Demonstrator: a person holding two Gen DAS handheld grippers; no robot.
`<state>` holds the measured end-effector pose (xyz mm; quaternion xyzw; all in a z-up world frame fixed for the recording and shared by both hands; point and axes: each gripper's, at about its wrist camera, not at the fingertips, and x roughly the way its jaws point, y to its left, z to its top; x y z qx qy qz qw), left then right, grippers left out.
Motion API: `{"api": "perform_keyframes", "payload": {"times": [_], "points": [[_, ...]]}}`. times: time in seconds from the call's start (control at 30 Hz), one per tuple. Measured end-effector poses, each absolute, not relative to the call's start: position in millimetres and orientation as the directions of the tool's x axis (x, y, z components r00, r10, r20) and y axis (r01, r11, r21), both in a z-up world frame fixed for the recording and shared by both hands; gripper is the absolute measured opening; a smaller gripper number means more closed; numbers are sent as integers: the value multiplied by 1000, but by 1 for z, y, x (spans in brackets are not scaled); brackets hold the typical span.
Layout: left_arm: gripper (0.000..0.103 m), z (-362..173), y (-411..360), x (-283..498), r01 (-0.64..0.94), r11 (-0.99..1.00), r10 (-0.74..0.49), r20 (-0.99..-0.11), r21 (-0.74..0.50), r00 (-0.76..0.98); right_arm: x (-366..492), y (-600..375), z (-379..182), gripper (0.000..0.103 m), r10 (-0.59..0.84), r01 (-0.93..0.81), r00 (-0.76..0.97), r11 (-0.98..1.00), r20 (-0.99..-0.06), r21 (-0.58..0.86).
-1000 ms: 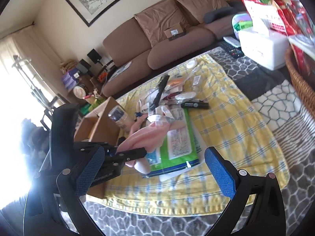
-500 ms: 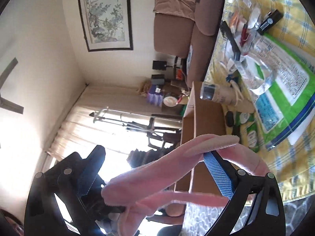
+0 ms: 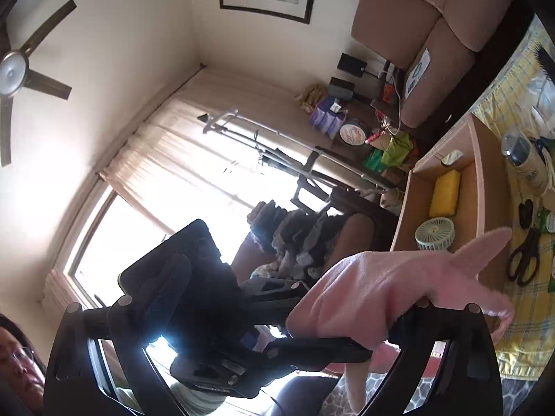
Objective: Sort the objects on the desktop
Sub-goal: 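Carry the pink towel into the cardboard box and open the left gripper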
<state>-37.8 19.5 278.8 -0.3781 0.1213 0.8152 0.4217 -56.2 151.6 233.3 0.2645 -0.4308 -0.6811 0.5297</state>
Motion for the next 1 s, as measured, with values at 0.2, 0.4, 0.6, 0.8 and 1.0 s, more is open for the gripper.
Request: {"api": "perform_keyframes", "payload": {"times": [0.2, 0.4, 0.6, 0.8, 1.0], "points": [[10, 305, -47, -59, -718, -690, 561, -694, -91, -451, -70, 91, 293, 99, -960, 549, -278, -174, -17, 818], [18, 298, -89, -103, -644, -753, 549, -672, -139, -497, -109, 31, 320, 99, -944, 570, -289, -304, -160, 763], [19, 249, -102, -164, -546, -800, 548, -673, -249, -496, -171, 3, 300, 99, -900, 495, -341, -418, -272, 762], [23, 195, -113, -214, -443, -828, 545, -684, -345, -485, -237, -10, 270, 99, -840, 434, -350, -538, -416, 722], [32, 154, -130, -208, -425, -845, 505, -745, -325, -435, -268, -2, 201, 99, -769, 324, -295, -639, -568, 698]]}}
